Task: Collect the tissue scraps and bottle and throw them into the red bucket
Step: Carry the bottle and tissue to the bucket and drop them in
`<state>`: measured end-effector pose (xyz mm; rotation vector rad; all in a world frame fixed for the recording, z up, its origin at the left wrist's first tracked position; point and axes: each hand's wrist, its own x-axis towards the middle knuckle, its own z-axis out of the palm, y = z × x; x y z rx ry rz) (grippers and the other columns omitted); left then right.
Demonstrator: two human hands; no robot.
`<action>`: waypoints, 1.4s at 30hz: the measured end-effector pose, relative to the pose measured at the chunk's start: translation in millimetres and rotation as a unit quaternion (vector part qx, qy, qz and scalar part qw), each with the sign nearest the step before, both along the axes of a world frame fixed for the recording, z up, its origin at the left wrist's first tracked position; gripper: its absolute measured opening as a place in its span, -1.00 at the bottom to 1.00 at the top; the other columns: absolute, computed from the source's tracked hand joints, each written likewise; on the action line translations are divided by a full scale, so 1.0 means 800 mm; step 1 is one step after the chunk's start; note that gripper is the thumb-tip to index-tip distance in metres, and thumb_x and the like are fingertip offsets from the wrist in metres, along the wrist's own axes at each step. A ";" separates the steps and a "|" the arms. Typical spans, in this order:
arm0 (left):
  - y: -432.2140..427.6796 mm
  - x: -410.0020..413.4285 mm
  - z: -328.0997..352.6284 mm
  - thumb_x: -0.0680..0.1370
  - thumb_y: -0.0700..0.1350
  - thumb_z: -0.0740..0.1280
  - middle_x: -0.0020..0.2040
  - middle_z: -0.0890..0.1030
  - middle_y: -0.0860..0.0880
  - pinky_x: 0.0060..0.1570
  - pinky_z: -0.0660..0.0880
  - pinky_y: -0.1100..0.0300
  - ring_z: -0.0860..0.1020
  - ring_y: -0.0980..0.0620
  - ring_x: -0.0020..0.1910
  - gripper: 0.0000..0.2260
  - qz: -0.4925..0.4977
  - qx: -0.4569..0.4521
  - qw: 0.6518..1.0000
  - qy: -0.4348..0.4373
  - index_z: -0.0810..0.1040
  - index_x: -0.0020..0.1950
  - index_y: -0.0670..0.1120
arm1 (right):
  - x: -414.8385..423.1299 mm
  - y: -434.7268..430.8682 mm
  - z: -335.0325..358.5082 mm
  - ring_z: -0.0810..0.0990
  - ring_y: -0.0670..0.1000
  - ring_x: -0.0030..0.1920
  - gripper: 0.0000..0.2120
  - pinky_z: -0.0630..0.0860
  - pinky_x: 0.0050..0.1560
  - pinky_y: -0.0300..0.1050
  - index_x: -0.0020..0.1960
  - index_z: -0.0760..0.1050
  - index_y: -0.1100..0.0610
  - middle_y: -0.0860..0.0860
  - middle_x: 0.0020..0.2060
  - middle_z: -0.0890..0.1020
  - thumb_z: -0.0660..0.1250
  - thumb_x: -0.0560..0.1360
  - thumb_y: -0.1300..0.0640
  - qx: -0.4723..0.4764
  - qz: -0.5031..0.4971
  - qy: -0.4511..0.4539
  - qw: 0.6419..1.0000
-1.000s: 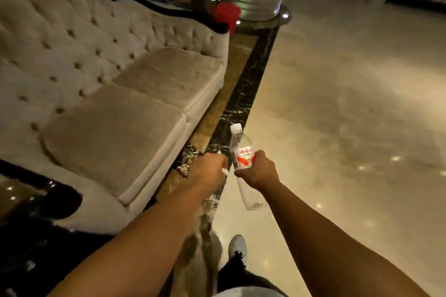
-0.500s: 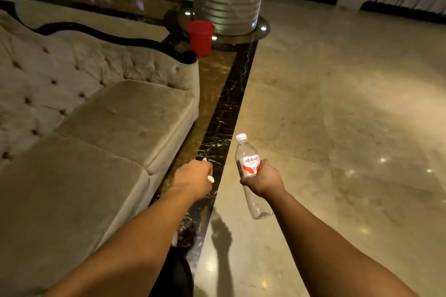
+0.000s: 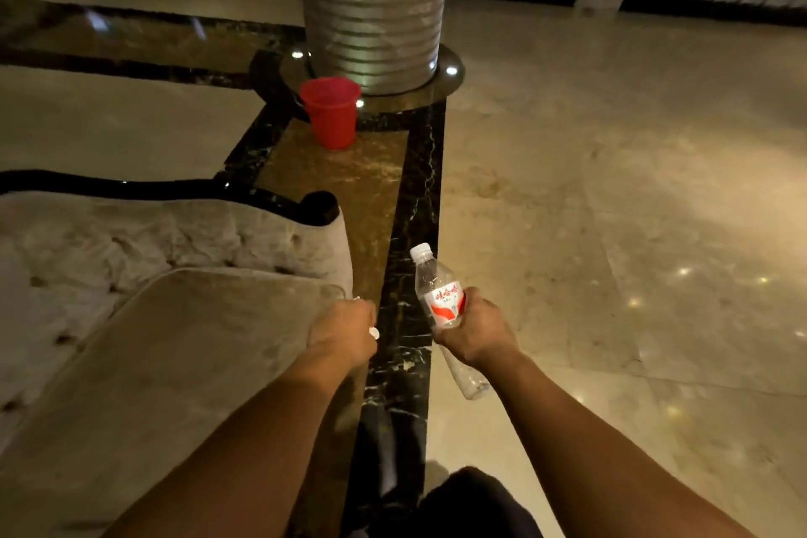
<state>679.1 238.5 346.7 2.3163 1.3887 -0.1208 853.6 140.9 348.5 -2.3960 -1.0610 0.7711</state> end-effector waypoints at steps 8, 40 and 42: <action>0.257 0.199 -0.032 0.44 -0.15 0.38 -0.03 0.57 0.00 -0.24 0.47 0.18 0.56 -0.01 -0.10 -0.80 -0.034 0.008 0.999 -0.003 0.54 0.04 0.05 | 0.200 0.259 -0.045 0.57 0.10 0.05 -0.35 0.57 0.07 0.05 0.26 0.31 0.03 0.07 0.12 0.58 0.52 0.28 -0.07 -0.018 -0.018 -0.005 1.000; 1.311 0.647 -0.056 0.51 0.07 0.37 0.06 0.63 0.00 -0.10 0.44 0.20 0.56 0.02 0.02 -0.86 0.210 -0.052 0.976 -0.037 0.57 -0.02 0.04 | 0.679 1.395 -0.044 0.57 0.09 0.12 -0.32 0.55 0.11 0.05 0.31 0.34 0.02 0.05 0.15 0.58 0.53 0.28 -0.06 -0.058 0.173 0.023 0.983; 1.371 0.664 -0.065 0.51 0.05 0.37 0.05 0.63 -0.02 -0.06 0.43 0.20 0.56 0.00 0.02 -0.85 0.232 -0.050 0.970 -0.042 0.57 0.00 0.03 | 0.693 1.467 -0.056 0.56 0.09 0.12 -0.32 0.54 0.11 0.04 0.31 0.34 0.04 0.06 0.16 0.57 0.53 0.28 -0.02 -0.059 0.211 0.026 0.975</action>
